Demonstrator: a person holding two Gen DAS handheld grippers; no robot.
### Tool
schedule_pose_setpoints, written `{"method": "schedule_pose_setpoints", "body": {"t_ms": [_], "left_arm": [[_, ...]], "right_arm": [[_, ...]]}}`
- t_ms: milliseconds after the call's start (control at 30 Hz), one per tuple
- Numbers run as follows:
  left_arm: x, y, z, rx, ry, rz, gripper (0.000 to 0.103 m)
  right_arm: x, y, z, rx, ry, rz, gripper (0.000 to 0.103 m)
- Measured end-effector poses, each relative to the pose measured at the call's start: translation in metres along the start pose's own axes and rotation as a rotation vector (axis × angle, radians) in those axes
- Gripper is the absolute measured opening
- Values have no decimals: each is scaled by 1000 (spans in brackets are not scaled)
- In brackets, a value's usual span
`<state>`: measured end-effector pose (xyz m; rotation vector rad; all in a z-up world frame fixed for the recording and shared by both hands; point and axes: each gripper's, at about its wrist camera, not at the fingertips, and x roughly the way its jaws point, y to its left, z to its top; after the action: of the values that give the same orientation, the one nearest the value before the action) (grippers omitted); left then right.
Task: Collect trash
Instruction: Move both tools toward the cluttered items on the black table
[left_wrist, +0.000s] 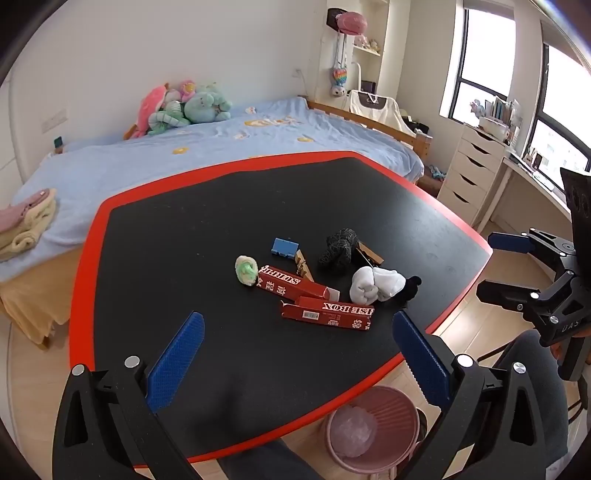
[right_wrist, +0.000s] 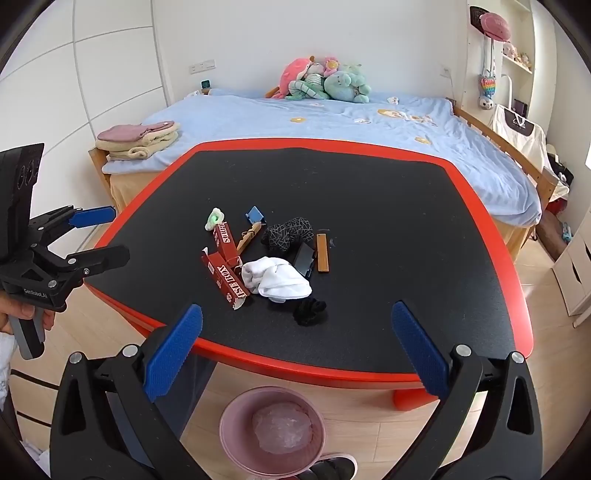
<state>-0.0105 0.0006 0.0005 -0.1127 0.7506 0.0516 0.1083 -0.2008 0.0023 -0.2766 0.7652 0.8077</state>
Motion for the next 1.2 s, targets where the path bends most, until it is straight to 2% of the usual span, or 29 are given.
{"method": "schedule_pose_setpoints", "body": {"t_ms": [1200], "left_arm": [[3, 0, 1, -3, 14, 1, 98]], "right_arm": [[6, 6, -6, -1, 12, 17, 100]]}}
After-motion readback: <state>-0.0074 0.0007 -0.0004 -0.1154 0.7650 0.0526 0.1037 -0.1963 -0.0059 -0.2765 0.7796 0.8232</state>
